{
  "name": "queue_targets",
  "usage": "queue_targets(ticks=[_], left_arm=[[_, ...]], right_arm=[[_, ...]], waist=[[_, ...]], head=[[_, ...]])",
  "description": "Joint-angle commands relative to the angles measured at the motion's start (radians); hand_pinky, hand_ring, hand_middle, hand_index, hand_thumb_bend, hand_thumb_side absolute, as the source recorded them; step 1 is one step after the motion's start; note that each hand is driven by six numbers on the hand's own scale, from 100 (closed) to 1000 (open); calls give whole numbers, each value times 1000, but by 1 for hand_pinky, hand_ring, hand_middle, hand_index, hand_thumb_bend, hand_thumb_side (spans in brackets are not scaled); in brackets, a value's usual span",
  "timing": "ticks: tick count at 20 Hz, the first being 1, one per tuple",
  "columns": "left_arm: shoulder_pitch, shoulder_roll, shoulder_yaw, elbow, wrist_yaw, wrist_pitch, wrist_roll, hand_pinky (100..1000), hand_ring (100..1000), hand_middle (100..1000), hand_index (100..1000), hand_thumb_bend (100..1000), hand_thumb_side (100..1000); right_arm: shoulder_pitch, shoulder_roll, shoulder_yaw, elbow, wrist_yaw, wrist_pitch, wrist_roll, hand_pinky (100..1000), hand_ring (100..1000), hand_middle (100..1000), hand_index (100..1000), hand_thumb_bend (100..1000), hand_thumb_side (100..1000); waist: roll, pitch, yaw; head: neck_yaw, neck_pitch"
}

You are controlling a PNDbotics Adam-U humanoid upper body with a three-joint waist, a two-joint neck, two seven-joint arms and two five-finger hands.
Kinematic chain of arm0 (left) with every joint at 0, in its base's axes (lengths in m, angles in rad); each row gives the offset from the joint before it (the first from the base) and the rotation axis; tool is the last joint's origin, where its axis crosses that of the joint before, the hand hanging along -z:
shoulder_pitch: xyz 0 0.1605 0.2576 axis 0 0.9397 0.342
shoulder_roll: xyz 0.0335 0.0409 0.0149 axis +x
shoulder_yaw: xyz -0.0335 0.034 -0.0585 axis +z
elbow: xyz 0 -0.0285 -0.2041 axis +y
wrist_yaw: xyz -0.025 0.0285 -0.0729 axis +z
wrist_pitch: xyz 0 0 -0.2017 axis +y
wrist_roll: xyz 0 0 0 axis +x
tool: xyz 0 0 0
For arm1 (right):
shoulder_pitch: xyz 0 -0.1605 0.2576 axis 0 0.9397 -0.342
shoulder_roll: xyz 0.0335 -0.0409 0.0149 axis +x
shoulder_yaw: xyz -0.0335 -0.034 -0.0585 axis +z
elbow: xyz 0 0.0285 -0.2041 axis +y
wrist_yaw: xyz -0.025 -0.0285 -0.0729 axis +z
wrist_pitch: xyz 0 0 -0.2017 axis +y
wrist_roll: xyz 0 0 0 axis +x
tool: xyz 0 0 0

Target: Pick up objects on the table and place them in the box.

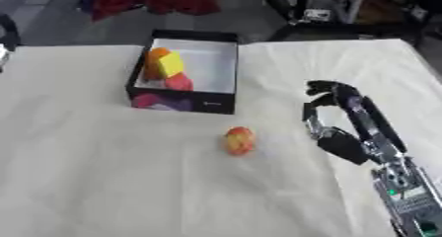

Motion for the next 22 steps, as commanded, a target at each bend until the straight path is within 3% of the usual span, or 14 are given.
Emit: queue_targets(ticks=[1, 4, 5, 7, 9, 11, 12, 22], left_arm=[[37, -51, 36, -66, 49, 45, -13, 664, 556, 588, 769, 348, 932], [110, -83, 24, -136, 94, 91, -9, 663, 555, 586, 768, 341, 935], [170, -84, 12, -182, 134, 103, -6, 663, 554, 585, 768, 339, 935], [312, -64, -18, -330, 331, 132, 4, 662, 554, 584, 767, 336, 937], [361, -48, -32, -416, 465, 176, 4, 662, 553, 584, 767, 334, 939], [375, -43, -37, -456, 518, 207, 0, 663, 554, 584, 768, 337, 943], [378, -43, -39, -466, 528, 217, -2, 663, 554, 584, 768, 337, 943], [381, -52, -40, -489, 537, 243, -12, 663, 554, 584, 769, 342, 946]], right_arm=[[-53, -57, 52, 49, 40, -16, 47, 779, 693, 727, 854, 100, 450], [-108, -63, 101, 119, 84, -34, 92, 784, 704, 733, 864, 100, 482], [-125, -60, 114, 146, 100, -42, 113, 786, 708, 736, 868, 100, 506], [-157, -50, 131, 198, 134, -64, 166, 790, 718, 742, 876, 100, 566], [-189, -42, 141, 252, 171, -84, 202, 796, 730, 752, 886, 100, 655], [-216, -36, 147, 298, 208, -106, 226, 803, 743, 759, 894, 100, 800], [-228, -34, 150, 318, 229, -117, 234, 804, 746, 759, 895, 100, 815], [-299, -20, 156, 425, 438, -207, 228, 813, 762, 749, 878, 100, 837]], waist=[[-11, 8, 3], [-11, 7, 4], [-10, 4, 1], [-8, -3, -7], [-6, -2, -7], [-5, 1, -6], [-5, 3, -5], [-1, 7, -3]], head=[[-4, -2], [-4, -2], [0, -2], [7, -2], [6, -2], [4, -2], [2, -2], [-5, -2]])
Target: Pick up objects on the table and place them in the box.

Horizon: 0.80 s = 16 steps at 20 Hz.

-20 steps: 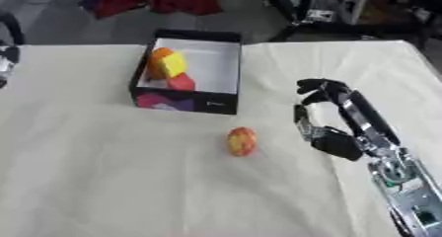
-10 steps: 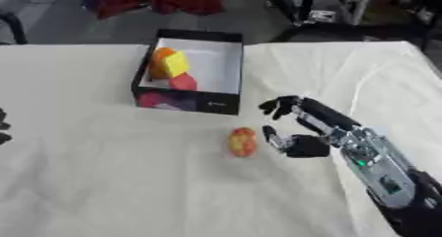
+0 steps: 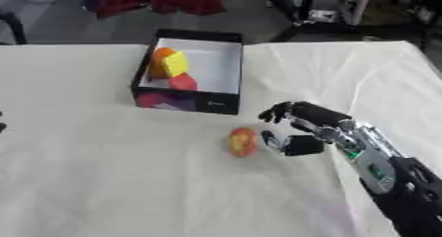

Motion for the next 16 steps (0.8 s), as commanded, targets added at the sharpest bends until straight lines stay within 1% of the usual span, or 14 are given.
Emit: queue_targets(ticks=[1, 7, 16], left_arm=[[-7, 20, 2, -26, 4, 6, 0, 663, 554, 584, 769, 342, 946], [-7, 16, 1, -28, 3, 7, -2, 663, 554, 584, 769, 344, 946], [-8, 12, 1, -29, 1, 9, -4, 663, 554, 584, 769, 345, 947]], right_arm=[[-29, -10, -6, 10, 45, -22, -12, 813, 762, 746, 876, 100, 832], [-54, 0, 6, 15, 91, -51, -22, 817, 767, 740, 870, 100, 773], [-75, 14, 26, 7, 125, -86, -24, 818, 767, 722, 856, 100, 737]], waist=[[-1, 7, 1], [1, 7, 2], [2, 7, 3]], head=[[-4, -2], [-7, -2], [-11, -2]])
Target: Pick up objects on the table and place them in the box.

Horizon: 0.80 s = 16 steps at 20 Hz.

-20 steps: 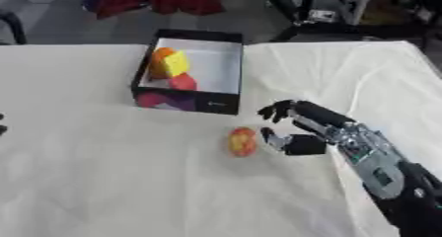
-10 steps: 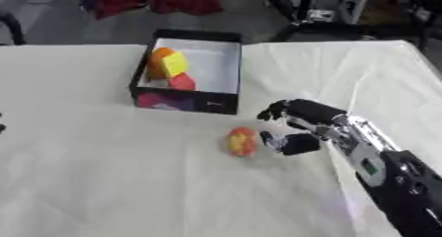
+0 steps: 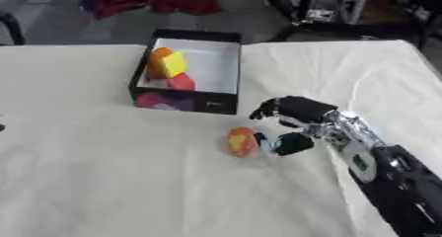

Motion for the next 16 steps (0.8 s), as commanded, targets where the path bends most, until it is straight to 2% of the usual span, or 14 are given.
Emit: queue_targets(ticks=[1, 9, 14, 16], left_arm=[[-8, 14, 3, -23, 0, 3, 1, 663, 554, 583, 769, 345, 947], [-7, 13, 3, -23, -1, 4, -3, 664, 555, 584, 770, 346, 948], [-7, 13, 2, -24, -2, 4, -5, 664, 555, 584, 770, 338, 951], [-7, 12, 2, -25, -2, 4, -5, 664, 555, 584, 770, 338, 951]], right_arm=[[-22, -8, 1, -14, 14, -13, 0, 818, 767, 722, 855, 100, 738], [-28, 1, 17, -12, 54, -38, 4, 822, 771, 720, 854, 100, 728], [-42, 9, 25, -18, 128, -59, -2, 834, 775, 666, 842, 100, 699], [-48, 15, 29, -25, 162, -64, -10, 844, 786, 678, 840, 100, 688]], waist=[[1, 7, 1], [1, 6, 2], [1, 5, 1], [2, 5, 2]], head=[[-4, -2], [-5, -2], [-8, -2], [-9, -2]])
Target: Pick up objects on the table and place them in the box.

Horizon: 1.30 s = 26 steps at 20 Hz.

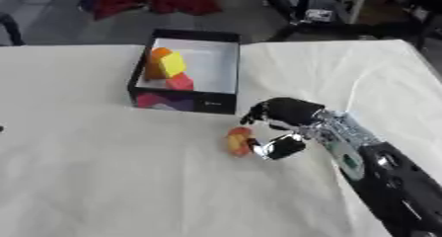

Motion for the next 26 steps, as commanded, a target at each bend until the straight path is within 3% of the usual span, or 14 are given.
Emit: queue_targets(ticks=[1, 9, 22, 23, 24, 26], left_arm=[[-8, 12, 1, -24, -2, 1, -3, 664, 555, 584, 770, 337, 951], [-7, 11, 1, -26, -2, 2, -3, 664, 555, 584, 770, 331, 954], [-15, 6, -1, -32, -4, 3, -2, 664, 555, 583, 770, 329, 953], [-15, 6, 0, -32, -4, 3, -1, 665, 557, 584, 770, 321, 957], [-16, 6, 1, -33, -4, 3, -1, 666, 557, 584, 770, 320, 957], [-17, 6, 0, -33, -4, 3, -2, 667, 568, 590, 771, 315, 959]], right_arm=[[-26, -3, 0, -24, 54, -13, -11, 846, 787, 681, 841, 100, 687], [-32, 15, 8, -6, 160, -30, -53, 855, 806, 714, 848, 132, 668], [-51, 48, -4, 96, 230, -47, -87, 856, 806, 712, 834, 127, 688], [-50, 48, -7, 102, 233, -46, -90, 856, 808, 710, 689, 105, 480], [-51, 50, -9, 109, 237, -45, -94, 856, 808, 711, 683, 104, 469], [-52, 53, -15, 122, 237, -39, -103, 854, 808, 708, 565, 100, 296]], waist=[[2, 5, 1], [2, 7, 2], [9, 19, 14], [9, 21, 16], [10, 23, 18], [10, 25, 19]], head=[[-4, -2], [-8, -2], [-16, -2], [-15, -2], [-15, -2], [-16, -2]])
